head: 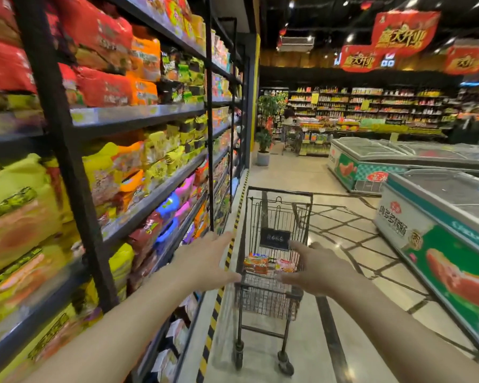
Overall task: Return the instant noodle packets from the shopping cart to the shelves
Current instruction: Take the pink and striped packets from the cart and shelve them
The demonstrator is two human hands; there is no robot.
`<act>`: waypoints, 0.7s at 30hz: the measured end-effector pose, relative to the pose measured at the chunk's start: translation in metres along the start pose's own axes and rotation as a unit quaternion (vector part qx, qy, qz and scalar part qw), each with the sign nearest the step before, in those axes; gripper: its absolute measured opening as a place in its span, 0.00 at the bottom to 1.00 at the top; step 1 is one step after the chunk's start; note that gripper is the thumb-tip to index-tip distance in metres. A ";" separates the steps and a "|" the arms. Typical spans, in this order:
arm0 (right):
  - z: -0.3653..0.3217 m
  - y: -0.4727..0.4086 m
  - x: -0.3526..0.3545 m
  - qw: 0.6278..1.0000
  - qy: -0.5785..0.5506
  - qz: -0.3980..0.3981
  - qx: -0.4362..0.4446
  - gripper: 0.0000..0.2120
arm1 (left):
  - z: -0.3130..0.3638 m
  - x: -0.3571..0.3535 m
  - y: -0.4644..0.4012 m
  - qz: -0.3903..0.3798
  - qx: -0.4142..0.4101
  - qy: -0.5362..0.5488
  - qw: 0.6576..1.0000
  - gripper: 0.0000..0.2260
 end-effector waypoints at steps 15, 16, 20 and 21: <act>0.075 -0.284 -0.007 0.999 -0.002 -0.048 0.004 0.50 | 0.001 -0.052 -0.300 -0.041 -0.007 0.037 0.998 0.42; 0.076 -0.301 -0.011 0.999 -0.003 -0.054 0.002 0.50 | -0.002 -0.057 -0.319 -0.046 -0.008 0.039 0.998 0.42; 0.086 -0.375 -0.024 0.997 -0.002 -0.068 -0.020 0.51 | -0.018 -0.071 -0.402 -0.060 -0.012 0.038 0.997 0.43; 0.089 -0.395 -0.024 0.997 0.000 -0.066 -0.031 0.51 | -0.024 -0.072 -0.423 -0.064 -0.011 0.037 0.997 0.43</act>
Point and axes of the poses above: each hand's wrist, its own y-axis away from the middle knuckle, its own x-axis out of the back of the hand, z = x × y, the point moved 8 cm from there along -y, towards the middle knuckle, and after that the axes turned 6 degrees about y, right-handed, at the moved point
